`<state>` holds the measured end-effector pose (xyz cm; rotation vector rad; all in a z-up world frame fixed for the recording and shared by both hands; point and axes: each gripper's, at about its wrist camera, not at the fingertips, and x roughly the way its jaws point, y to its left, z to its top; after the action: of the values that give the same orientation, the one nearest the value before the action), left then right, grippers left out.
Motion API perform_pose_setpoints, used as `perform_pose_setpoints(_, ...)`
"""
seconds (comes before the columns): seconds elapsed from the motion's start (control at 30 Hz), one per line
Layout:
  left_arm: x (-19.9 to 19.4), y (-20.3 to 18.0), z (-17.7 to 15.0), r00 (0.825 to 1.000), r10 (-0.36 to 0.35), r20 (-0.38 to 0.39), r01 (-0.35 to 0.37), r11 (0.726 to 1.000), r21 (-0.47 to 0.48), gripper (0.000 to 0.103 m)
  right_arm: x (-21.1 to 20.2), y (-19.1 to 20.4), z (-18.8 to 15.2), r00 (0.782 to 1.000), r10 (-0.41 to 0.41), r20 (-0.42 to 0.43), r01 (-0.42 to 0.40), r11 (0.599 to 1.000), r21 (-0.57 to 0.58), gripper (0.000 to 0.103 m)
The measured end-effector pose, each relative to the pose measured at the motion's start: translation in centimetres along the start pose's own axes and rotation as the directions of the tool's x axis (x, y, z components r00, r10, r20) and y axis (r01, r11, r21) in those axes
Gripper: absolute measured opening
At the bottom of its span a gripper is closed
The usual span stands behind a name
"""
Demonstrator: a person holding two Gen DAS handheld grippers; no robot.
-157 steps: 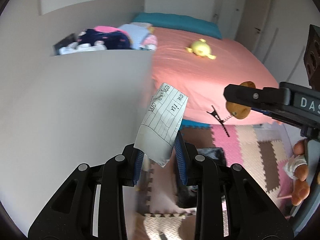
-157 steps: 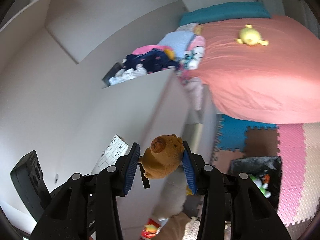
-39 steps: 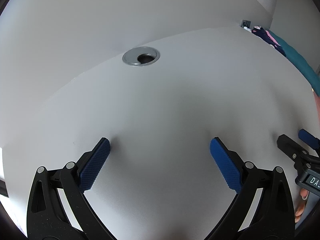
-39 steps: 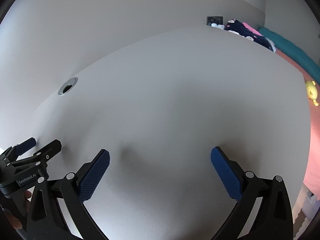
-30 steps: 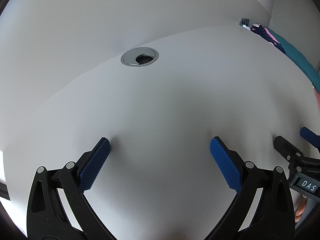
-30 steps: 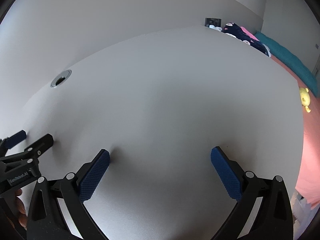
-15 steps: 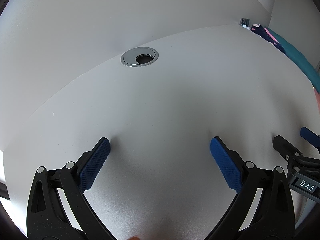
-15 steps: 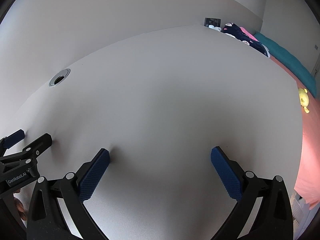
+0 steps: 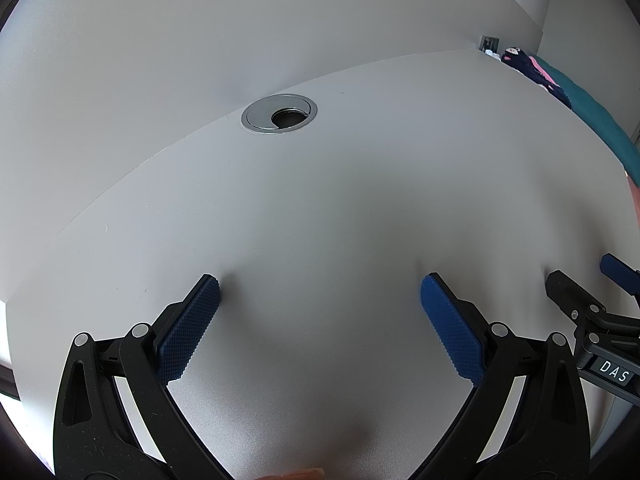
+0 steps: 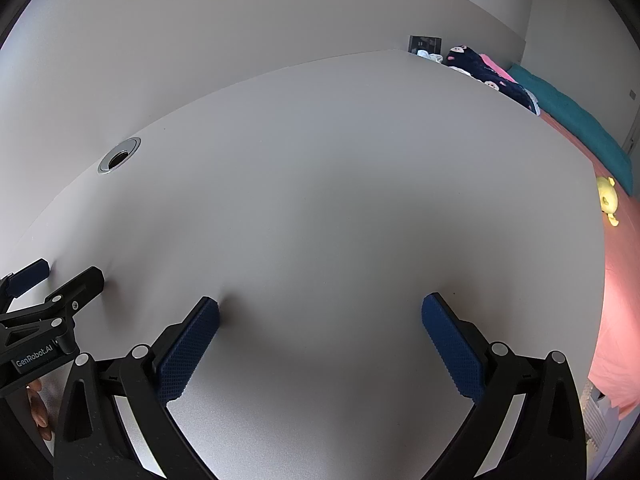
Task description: Collect trash
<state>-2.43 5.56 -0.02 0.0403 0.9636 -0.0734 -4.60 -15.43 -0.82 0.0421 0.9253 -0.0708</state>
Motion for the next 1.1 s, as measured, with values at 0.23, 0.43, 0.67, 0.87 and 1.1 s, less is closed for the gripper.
perform_pose_setpoints(0.23, -0.02, -0.05, -0.05, 1.0, 0.0, 0.0, 0.0, 1.0, 0.0, 0.097, 0.01, 0.01, -0.01, 1.0, 0.0, 0.0, 0.0, 1.0, 0.0, 0.101)
perform_pose_setpoints(0.43, -0.05, -0.01, -0.09, 1.0, 0.001, 0.001, -0.001, 1.0, -0.001, 0.097, 0.01, 0.03, -0.01, 1.0, 0.0, 0.0, 0.0, 1.0, 0.0, 0.101)
perform_pose_setpoints(0.67, -0.12, 0.15, -0.17, 1.0, 0.001, 0.001, -0.001, 1.0, 0.0, 0.097, 0.01, 0.04, 0.0, 1.0, 0.0, 0.0, 0.0, 1.0, 0.0, 0.101)
perform_pose_setpoints(0.87, -0.12, 0.15, -0.17, 1.0, 0.001, 0.001, -0.001, 1.0, 0.0, 0.097, -0.01, 0.04, 0.0, 1.0, 0.0, 0.0, 0.0, 1.0, 0.0, 0.101)
perform_pose_setpoints(1.1, -0.11, 0.17, -0.17, 1.0, 0.001, 0.001, -0.001, 1.0, 0.0, 0.097, 0.0, 0.06, 0.0, 1.0, 0.0, 0.0, 0.0, 1.0, 0.0, 0.101)
